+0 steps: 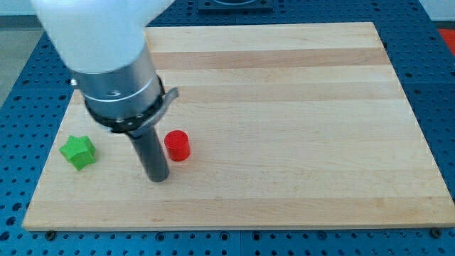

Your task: Move the red circle diagonally to the yellow heart

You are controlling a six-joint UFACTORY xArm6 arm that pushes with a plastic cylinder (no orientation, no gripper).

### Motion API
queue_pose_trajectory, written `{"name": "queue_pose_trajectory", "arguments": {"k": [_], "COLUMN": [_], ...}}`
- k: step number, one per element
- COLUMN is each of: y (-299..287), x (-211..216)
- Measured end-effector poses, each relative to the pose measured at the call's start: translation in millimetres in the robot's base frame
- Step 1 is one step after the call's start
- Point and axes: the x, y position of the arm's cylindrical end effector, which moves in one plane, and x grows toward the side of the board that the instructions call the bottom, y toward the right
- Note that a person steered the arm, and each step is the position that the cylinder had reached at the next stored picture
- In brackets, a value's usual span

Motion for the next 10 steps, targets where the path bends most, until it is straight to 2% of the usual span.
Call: {"name": "queue_pose_trajectory", "arguments": {"k": [1, 2, 3, 4, 6, 8, 9, 10], "y": [3, 4, 14, 36, 10, 36, 38, 27], "x": [-42, -60, -34, -33, -112, -98, -127, -179]}}
